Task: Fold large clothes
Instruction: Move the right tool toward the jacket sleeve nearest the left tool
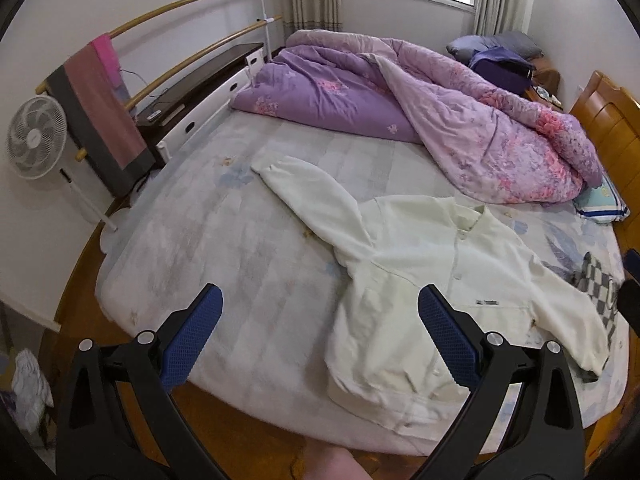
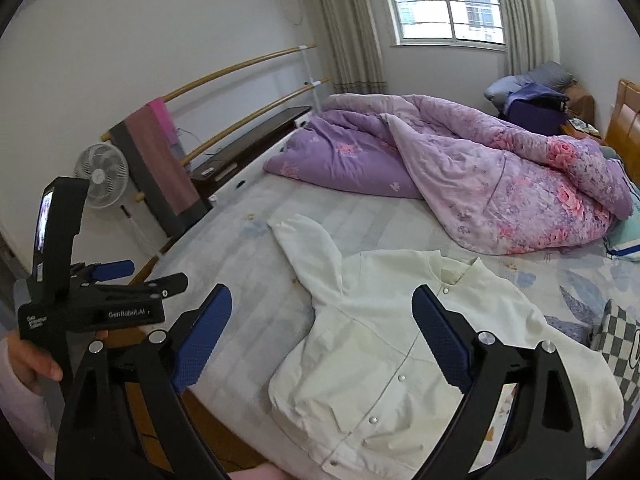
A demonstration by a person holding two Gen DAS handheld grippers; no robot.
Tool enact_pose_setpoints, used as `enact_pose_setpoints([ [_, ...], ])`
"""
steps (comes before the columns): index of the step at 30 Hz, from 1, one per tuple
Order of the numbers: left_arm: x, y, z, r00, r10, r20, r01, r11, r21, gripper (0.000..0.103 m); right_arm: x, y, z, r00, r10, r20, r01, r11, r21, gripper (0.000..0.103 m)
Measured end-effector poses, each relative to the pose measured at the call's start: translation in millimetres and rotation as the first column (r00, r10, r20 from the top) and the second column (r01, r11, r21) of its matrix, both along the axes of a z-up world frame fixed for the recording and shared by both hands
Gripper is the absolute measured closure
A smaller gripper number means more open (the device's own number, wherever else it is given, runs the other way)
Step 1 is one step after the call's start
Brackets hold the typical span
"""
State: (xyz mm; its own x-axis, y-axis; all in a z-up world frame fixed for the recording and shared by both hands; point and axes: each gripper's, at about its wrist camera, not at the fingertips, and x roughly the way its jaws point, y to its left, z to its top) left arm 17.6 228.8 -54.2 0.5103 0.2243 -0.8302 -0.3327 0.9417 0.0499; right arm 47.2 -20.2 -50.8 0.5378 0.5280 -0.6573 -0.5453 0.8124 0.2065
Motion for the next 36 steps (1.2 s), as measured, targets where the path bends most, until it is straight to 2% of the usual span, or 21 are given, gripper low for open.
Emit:
enact_pose_setpoints([
  [5,55.3,74.2,-34.9,0.998,-0.049,-0.028,0.048,0.998,-0.032,0.005,31.9,45.9,-36.8,0.99,-0.114,-0.077,0.111,0.992,-0.053,0.016],
  [11,137.6,163.2,-94.3,0.995,-0.085,-0.05,0.08,0.992,-0.101,0.005,76.3,91.3,-83.5,0.971,-0.195,-0.136,0.174,0.973,-0.154,0.029],
  [17,219.1,250.4,-155.6,1.0,0.015,-0.014,-0.018,0.979,-0.202,0.005,124.8,119.5,-132.0,0.956,-0.226,-0.186,0.186,0.96,-0.21,0.03],
  [20,260.6,286.4,-191.0,0.997,0.069,-0.031,-0.074,0.965,-0.253,0.005,147.9,128.0,-157.1,0.939,-0.256,-0.23,0.201,0.95,-0.237,0.03],
  [24,310.8,318.0,-244.2,0.992,0.106,-0.072,-0.121,0.958,-0.261,0.006,174.0,133.4,-186.4,0.919,-0.294,-0.264,0.227,0.94,-0.256,0.03],
  [28,348.5,340.7,-291.0,0.986,0.134,-0.101,-0.156,0.954,-0.257,0.006,198.3,136.2,-212.0,0.906,-0.32,-0.278,0.244,0.93,-0.276,0.03],
  [31,370.5,353.4,-319.7,0.984,0.142,-0.112,-0.168,0.945,-0.28,0.006,209.8,138.2,-232.8,0.9,-0.328,-0.287,0.242,0.924,-0.297,0.03],
  [33,387.2,364.8,-345.2,0.973,0.171,-0.153,-0.208,0.938,-0.278,0.006,215.2,139.1,-247.0,0.89,-0.339,-0.305,0.244,0.919,-0.31,0.03],
  [35,400.5,375.7,-369.8,0.967,0.184,-0.178,-0.232,0.922,-0.31,0.015,220.9,138.6,-260.8,0.876,-0.351,-0.33,0.252,0.918,-0.305,0.03],
  [36,406.4,380.9,-383.6,0.959,0.195,-0.207,-0.255,0.911,-0.323,0.041,222.5,138.5,-266.0,0.872,-0.355,-0.337,0.257,0.918,-0.302,0.03],
])
